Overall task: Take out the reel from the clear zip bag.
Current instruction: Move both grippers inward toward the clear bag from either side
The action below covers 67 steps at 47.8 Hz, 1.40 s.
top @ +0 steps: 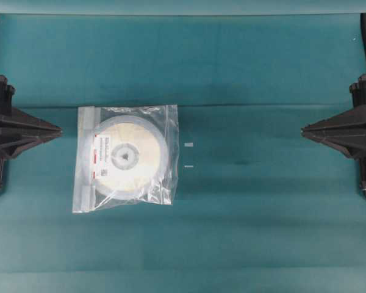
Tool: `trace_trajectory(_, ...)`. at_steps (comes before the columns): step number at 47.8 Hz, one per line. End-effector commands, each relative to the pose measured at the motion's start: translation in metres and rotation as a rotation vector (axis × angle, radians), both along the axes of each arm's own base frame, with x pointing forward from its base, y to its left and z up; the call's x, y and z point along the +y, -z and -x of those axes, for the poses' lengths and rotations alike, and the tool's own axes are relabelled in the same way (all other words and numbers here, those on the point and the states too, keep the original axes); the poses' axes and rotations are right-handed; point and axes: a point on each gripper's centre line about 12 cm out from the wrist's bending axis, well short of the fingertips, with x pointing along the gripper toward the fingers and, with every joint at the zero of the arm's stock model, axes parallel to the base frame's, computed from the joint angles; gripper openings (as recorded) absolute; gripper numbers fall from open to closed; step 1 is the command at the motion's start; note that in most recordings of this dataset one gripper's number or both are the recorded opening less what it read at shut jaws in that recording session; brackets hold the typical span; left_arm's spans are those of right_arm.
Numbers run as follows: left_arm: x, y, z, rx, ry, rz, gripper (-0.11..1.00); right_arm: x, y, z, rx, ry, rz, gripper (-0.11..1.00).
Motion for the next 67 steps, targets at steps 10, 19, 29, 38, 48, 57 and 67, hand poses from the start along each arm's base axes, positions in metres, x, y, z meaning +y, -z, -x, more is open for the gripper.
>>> trace_trajectory(10,0.0,-0.009,-0.018,0.06,0.005,0.083,-0.02,-0.007,-0.004,-0.017,0.071,0.035,-0.222,0.0)
trace_trajectory(19,0.0,-0.011,-0.029,0.091,0.007,0.23,-0.02,-0.008,0.008,-0.037,0.176,0.051,-0.276,0.0)
trace_trajectory(29,0.007,-0.003,-0.041,0.142,-0.03,0.625,-0.02,-0.018,0.022,-0.07,0.257,0.103,-0.361,0.0)
trace_trajectory(38,0.007,0.017,-0.05,0.253,-0.074,0.7,-0.02,-0.019,0.037,-0.101,0.337,0.123,-0.42,0.0)
trace_trajectory(48,0.016,0.034,-0.046,0.315,-0.147,0.789,-0.02,-0.021,0.056,-0.127,0.403,0.151,-0.508,0.0)
trace_trajectory(57,0.018,0.068,-0.033,0.386,-0.205,0.874,-0.02,-0.021,0.072,-0.14,0.452,0.176,-0.59,0.0)
trace_trajectory(67,0.024,0.09,-0.021,0.434,-0.262,0.884,-0.02,-0.022,0.092,-0.147,0.501,0.216,-0.69,0.0)
